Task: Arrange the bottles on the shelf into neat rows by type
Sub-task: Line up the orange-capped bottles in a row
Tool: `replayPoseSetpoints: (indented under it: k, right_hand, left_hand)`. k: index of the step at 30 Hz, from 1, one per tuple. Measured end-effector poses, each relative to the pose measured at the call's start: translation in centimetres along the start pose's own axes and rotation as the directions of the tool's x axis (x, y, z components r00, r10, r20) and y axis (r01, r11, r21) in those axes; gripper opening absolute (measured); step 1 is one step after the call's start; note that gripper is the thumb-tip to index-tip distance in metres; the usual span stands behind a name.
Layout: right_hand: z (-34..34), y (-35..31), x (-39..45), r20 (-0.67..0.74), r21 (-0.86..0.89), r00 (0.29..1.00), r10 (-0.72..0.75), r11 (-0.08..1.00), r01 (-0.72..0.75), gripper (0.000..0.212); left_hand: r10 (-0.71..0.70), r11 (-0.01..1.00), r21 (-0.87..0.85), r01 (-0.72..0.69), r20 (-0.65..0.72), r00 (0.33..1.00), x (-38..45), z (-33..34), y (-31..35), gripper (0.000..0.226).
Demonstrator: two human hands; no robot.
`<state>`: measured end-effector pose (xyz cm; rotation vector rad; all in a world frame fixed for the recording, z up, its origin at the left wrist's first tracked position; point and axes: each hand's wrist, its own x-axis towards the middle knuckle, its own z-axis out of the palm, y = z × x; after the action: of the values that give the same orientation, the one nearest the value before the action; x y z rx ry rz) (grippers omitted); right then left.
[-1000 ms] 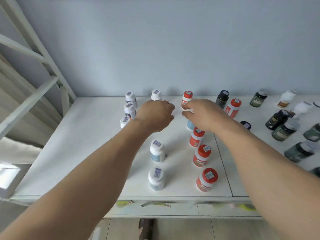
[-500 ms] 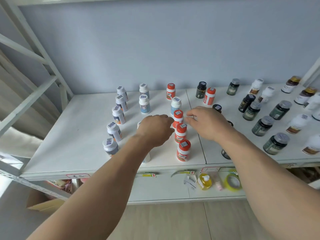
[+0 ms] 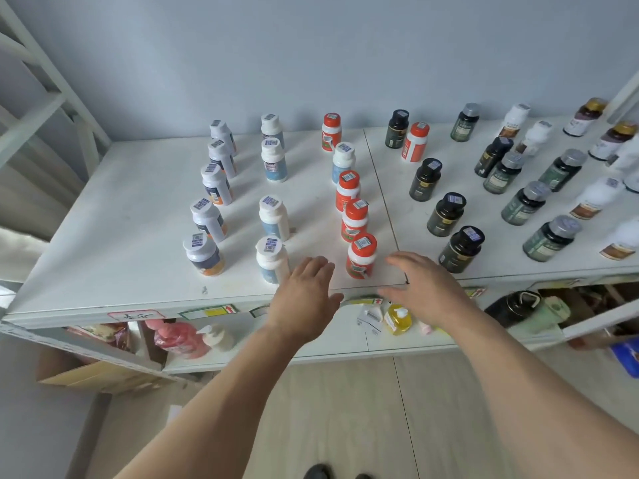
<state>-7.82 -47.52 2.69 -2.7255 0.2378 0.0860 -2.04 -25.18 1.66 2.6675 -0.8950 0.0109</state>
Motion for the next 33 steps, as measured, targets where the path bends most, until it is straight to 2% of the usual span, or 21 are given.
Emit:
replayPoseSetpoints:
  k: [3, 6, 13, 21, 25, 28, 30, 33]
  right_hand:
    - [2.6, 1.4, 0.3, -0.005, -0.058, 1.000, -0.021, 0.998, 0.021, 0.071]
    - [4.4, 2.5, 0.5, -0.112, -0.106, 0.992, -0.063, 0.993, 0.052, 0.068]
    - [6.3, 3.6, 0.6, -0.288, -0.092, 0.948, -0.136, 0.989, 0.114, 0.052]
    - [6.4, 3.4, 0.3, -0.277, -0.081, 0.955, -0.108, 0.993, 0.088, 0.049]
    - [5.2, 2.7, 0.2, -0.188, -0.018, 0.980, -0.062, 0.998, 0.060, 0.054]
    - [3.5, 1.5, -0.1, -0.166, 0.171, 0.986, 0.030, 0.985, -0.001, 0.060]
    - [2.3, 0.3, -0.1, -0.175, 0.288, 0.982, 0.074, 0.957, -0.021, 0.063]
    - [0.6, -1.8, 1.0, -0.134, 0.404, 0.990, 0.034, 0.915, 0.024, 0.064]
  left_hand:
    - [0.037, 0.999, 0.039, -0.037, -0.002, 0.999, -0.1, 2.4, -0.4, 0.058]
    - [0.066, 0.996, 0.054, -0.065, -0.014, 0.998, -0.2, 4.1, -0.4, 0.060]
    - [0.105, 0.994, 0.024, -0.102, -0.215, 0.971, -0.1, 5.8, -1.2, 0.038]
    - [0.073, 0.997, -0.012, -0.078, -0.255, 0.964, 0.0, 6.1, -0.9, 0.034]
    - [0.003, 0.998, -0.054, -0.012, -0.178, 0.984, 0.1, 5.7, -0.3, 0.043]
    - [-0.127, 0.978, -0.171, 0.116, -0.057, 0.990, 0.3, 4.8, 0.4, 0.053]
    - [-0.220, 0.939, -0.268, 0.214, 0.008, 0.976, 0.7, 4.1, 0.9, 0.058]
    - [-0.336, 0.852, -0.392, 0.348, 0.102, 0.936, 1.3, 2.9, 1.6, 0.064]
